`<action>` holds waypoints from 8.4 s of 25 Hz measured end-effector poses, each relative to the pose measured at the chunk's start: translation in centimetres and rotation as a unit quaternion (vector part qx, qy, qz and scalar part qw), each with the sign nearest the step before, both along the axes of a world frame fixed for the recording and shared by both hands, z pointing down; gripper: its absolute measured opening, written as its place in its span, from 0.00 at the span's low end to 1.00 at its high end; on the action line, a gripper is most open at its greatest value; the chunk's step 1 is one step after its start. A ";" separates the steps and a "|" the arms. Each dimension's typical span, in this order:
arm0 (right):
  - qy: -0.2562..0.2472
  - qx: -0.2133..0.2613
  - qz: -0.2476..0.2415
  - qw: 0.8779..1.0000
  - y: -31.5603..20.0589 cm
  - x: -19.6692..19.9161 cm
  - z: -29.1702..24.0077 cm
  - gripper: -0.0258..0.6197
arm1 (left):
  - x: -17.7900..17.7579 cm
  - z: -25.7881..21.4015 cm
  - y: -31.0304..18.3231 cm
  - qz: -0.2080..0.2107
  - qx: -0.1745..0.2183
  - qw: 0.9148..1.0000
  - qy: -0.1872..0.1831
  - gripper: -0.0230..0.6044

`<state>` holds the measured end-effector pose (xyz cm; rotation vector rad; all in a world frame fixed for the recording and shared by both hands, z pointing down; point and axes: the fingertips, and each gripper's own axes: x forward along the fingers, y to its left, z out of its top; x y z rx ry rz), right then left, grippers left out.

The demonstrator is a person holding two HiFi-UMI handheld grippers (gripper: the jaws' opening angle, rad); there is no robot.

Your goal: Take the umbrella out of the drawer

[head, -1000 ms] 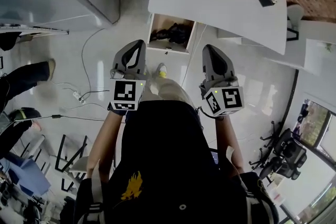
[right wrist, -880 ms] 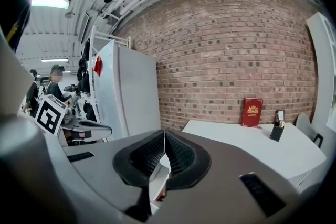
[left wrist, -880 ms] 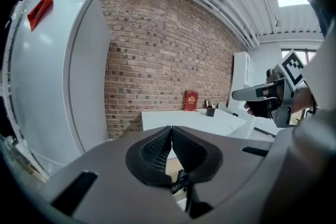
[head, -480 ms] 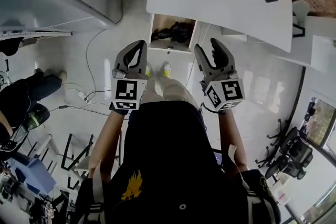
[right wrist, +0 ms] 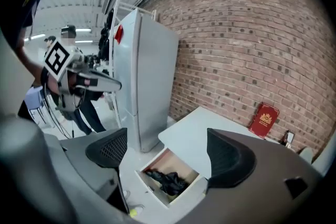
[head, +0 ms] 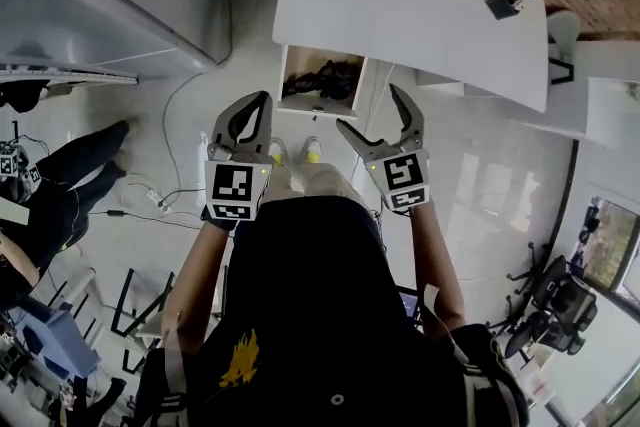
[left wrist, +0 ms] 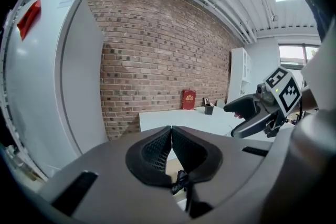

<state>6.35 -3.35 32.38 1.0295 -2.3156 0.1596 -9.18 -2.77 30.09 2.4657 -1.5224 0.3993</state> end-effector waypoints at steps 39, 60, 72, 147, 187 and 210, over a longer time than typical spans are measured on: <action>0.314 -0.157 -0.192 0.916 -9.8 2.0 44.0 0.76 | 0.0 18.4 -4.0 -0.121 -0.096 0.987 0.035 0.07; 0.479 -0.064 -0.389 0.784 -10.4 0.7 57.5 0.76 | -1.7 26.2 -4.2 -0.225 -0.138 0.960 0.092 0.07; 0.515 -0.044 -0.399 0.757 -9.6 1.8 61.7 0.75 | -2.2 30.1 -3.1 -0.208 -0.147 0.964 0.075 0.07; 0.523 -0.094 -0.381 0.757 -9.6 1.3 61.6 0.45 | 0.1 31.2 -1.9 -0.117 -0.178 0.975 0.056 0.07; 0.495 -0.021 -0.327 0.804 -11.3 1.1 50.0 0.46 | 3.5 29.2 -0.8 -0.040 -0.145 0.989 0.014 0.07; 0.457 -0.039 -0.279 0.844 -7.8 5.9 39.4 0.46 | 8.9 22.8 -2.0 0.004 -0.124 0.992 0.021 0.07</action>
